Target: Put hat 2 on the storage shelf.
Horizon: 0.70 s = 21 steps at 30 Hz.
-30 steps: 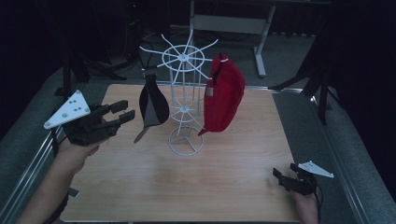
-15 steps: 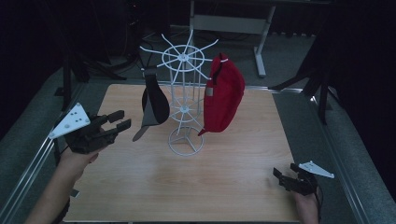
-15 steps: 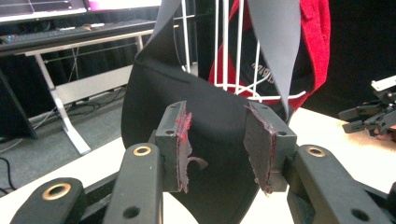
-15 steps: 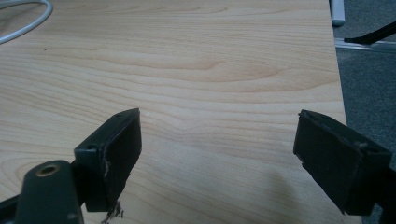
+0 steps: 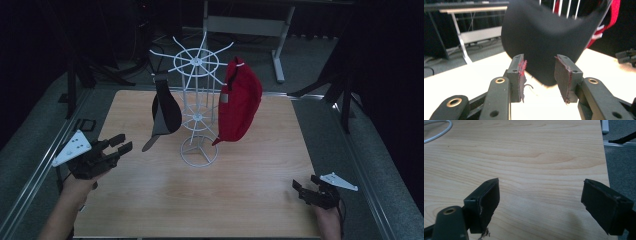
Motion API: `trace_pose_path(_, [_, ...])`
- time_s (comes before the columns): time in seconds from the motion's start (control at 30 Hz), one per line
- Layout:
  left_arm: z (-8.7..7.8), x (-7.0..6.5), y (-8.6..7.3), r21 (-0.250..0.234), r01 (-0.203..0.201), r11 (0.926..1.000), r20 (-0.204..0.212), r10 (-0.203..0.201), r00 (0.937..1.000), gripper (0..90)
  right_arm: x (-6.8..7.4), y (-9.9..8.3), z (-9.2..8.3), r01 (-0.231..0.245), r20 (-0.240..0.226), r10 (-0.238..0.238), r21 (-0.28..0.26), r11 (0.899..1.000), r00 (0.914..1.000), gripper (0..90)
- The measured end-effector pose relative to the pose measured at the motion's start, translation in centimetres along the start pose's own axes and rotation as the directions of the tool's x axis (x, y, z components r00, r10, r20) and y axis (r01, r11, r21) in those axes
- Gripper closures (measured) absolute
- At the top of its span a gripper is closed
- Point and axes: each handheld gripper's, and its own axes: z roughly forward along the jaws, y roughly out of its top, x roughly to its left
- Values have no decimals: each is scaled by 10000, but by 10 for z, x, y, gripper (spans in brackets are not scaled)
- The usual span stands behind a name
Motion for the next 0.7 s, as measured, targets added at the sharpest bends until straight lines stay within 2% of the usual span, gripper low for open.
trace_pose_path(0.13, [1, 3, -21, 383, 132, 9992, -144, -127, 9998, 604, 0, 0, 0, 28, 21, -28, 11, 10000, 10000, 150])
trace_pose_path(0.37, [6, 10, -57, 840, 666, 9942, -351, -639, 9973, 605, 0, 0, 0, 10, 56, -10, -26, 10000, 10000, 150])
trace_pose_path(0.7, [9, 16, -91, 1279, 1151, 9851, -830, -1050, 9910, 605, 0, 0, 0, 10, 77, -10, -30, 10000, 10000, 150])
